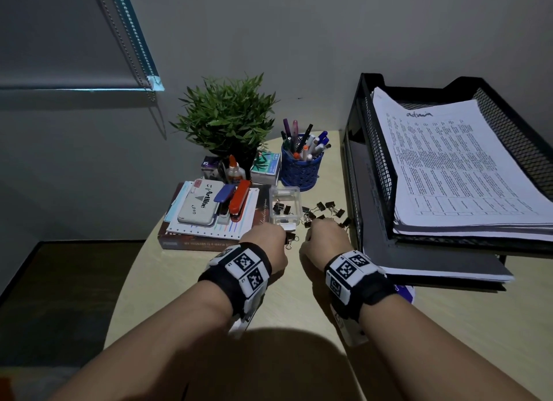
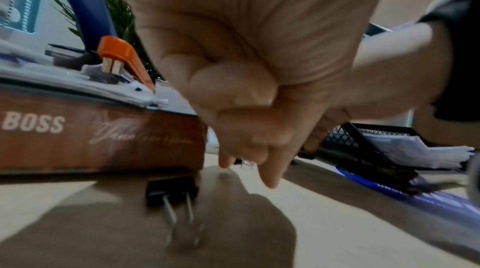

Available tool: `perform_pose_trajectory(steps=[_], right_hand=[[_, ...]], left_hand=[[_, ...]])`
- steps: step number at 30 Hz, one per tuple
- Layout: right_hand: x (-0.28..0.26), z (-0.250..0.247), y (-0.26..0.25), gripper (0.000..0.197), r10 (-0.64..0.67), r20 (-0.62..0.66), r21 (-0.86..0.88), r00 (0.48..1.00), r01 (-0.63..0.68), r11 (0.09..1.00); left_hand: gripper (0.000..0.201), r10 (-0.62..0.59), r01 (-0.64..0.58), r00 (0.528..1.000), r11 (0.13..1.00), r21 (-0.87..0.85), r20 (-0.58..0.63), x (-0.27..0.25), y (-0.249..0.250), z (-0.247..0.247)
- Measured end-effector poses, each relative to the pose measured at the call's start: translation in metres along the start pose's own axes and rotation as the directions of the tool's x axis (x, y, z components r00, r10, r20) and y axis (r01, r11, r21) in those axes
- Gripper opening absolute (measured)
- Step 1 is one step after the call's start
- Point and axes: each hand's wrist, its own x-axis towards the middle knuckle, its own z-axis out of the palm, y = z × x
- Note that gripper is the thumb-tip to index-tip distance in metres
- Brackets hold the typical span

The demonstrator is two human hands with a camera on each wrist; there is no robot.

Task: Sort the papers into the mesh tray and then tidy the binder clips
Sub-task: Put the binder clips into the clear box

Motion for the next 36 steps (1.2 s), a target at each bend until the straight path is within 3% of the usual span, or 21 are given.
perform_pose_trajectory(steps=[4, 7, 14, 18, 20, 25, 31, 36], right_hand=[[0.001, -0.021, -0.011, 0.021, -0.079, -0.191, 0.156, 0.978, 0.110, 0.982], [0.014, -0.034, -0.025, 0.023, -0.131, -0.240, 0.207, 0.962, 0.183, 0.961], [0.028, -0.033, -0.020, 0.028, -0.061, -0.243, 0.228, 0.968, 0.118, 0.966], [0.016, -0.017, 0.000, 0.031, 0.045, -0.047, 0.057, 0.998, -0.042, 0.998], [0.009, -0.005, 0.006, 0.029, 0.058, 0.011, -0.002, 0.998, -0.058, 0.998], [0.007, 0.004, 0.007, 0.027, 0.011, 0.013, -0.049, 1.000, -0.010, 0.999], [0.007, -0.005, -0.002, 0.016, 0.049, 0.072, -0.076, 0.996, -0.043, 0.996], [0.012, -0.028, -0.020, 0.010, -0.020, -0.076, 0.039, 0.997, 0.023, 0.999]], left_hand=[[0.023, -0.007, 0.007, 0.999, 1.000, 0.018, 0.050, -0.007, -0.004, 0.012], [0.021, -0.008, 0.009, 1.000, 0.999, -0.031, 0.022, -0.009, -0.012, 0.018], [0.031, 0.013, -0.016, 0.999, 0.997, -0.073, -0.045, -0.022, -0.031, 0.025], [0.029, 0.004, -0.010, 0.994, 0.998, -0.055, -0.110, -0.031, -0.043, 0.027], [0.032, -0.013, 0.006, 0.993, 0.998, -0.061, -0.119, -0.034, -0.047, 0.030], [0.033, -0.036, 0.023, 0.991, 0.995, -0.100, -0.126, -0.036, -0.046, 0.036], [0.030, -0.057, 0.049, 0.996, 0.992, -0.113, -0.070, -0.031, -0.040, 0.029], [0.013, -0.035, 0.018, 0.996, 0.978, -0.206, -0.080, -0.029, -0.037, 0.028]])
